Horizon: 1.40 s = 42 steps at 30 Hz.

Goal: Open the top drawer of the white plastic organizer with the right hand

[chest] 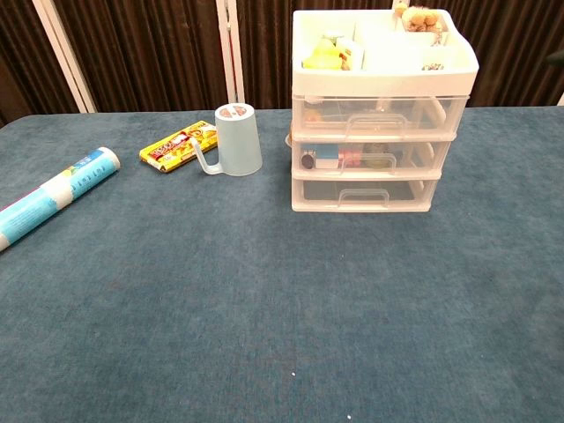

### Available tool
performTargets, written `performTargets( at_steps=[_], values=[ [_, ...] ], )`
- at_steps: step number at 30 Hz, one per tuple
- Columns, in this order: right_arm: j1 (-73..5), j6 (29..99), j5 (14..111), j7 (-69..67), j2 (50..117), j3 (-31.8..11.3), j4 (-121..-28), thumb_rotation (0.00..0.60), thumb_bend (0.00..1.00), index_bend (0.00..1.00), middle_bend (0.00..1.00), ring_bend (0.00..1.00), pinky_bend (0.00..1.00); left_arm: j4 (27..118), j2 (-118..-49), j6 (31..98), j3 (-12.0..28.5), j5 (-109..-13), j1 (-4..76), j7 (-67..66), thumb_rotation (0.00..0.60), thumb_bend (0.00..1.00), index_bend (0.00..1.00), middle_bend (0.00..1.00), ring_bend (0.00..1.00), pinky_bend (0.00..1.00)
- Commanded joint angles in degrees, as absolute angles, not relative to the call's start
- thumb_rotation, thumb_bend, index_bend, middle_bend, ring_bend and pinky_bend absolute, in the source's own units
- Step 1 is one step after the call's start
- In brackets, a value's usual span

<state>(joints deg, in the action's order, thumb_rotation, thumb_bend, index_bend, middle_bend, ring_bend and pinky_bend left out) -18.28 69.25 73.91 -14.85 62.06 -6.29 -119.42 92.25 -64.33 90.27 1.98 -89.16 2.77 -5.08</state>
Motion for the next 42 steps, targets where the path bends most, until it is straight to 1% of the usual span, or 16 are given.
performTargets(
  at_steps=[1,3,9,15,23,26,34,42],
  values=[
    [-24.45,60.99,63.0,-16.71,65.28,-10.52,-123.83,0.6,0.8,0.0,0.88,0.83,0.95,92.33,-64.07,90.32,2.0,-89.18,2.74,-4.4,0.6,0.0,0.0,0.0,0.0,0.05],
    [-26.08,59.68,59.59,-15.69,67.11,-11.31,-123.81,0.6,0.81,0.0,0.88,0.83,0.95,92.31,-63.93,90.34,1.96,-89.27,2.71,-4.05,0.6,0.0,0.0,0.0,0.0,0.05],
    [-29.25,59.1,52.7,-12.37,73.38,-12.34,-123.11,0.6,0.82,0.0,0.88,0.84,0.95,92.43,-63.6,90.04,1.86,-89.29,2.77,-3.0,0.6,0.0,0.0,0.0,0.0,0.05],
    [-32.13,57.64,45.84,-12.37,77.82,-14.73,-119.93,0.6,0.82,0.0,0.88,0.83,0.95,92.65,-63.33,89.67,1.8,-89.36,2.94,-2.15,0.6,0.0,0.0,0.0,0.0,0.05],
    [-35.45,54.94,37.64,-14.45,81.99,-18.94,-114.23,0.6,0.82,0.0,0.88,0.83,0.95,93.13,-62.93,88.41,1.64,-89.07,3.38,-1.21,0.6,0.0,0.0,0.0,0.0,0.05],
    [-36.79,54.57,34.81,-15.88,83.92,-21.61,-111.11,0.6,0.82,0.0,0.88,0.83,0.95,93.42,-62.7,87.64,1.56,-88.89,3.68,-0.61,0.6,0.0,0.0,0.0,0.0,0.05],
    [-37.72,54.14,31.02,-16.59,85.69,-23.46,-106.97,0.6,0.82,0.0,0.88,0.83,0.95,93.89,-62.23,86.68,1.68,-87.99,3.96,0.6,0.6,0.0,0.0,0.0,0.0,0.05],
    [-37.15,52.29,30.33,-18.8,85.87,-24.99,-106.69,0.6,0.82,0.0,0.87,0.83,0.95,94.19,-62.12,86.07,1.44,-88.02,4.17,0.54,0.6,0.0,0.0,0.0,0.0,0.05]
  ],
)
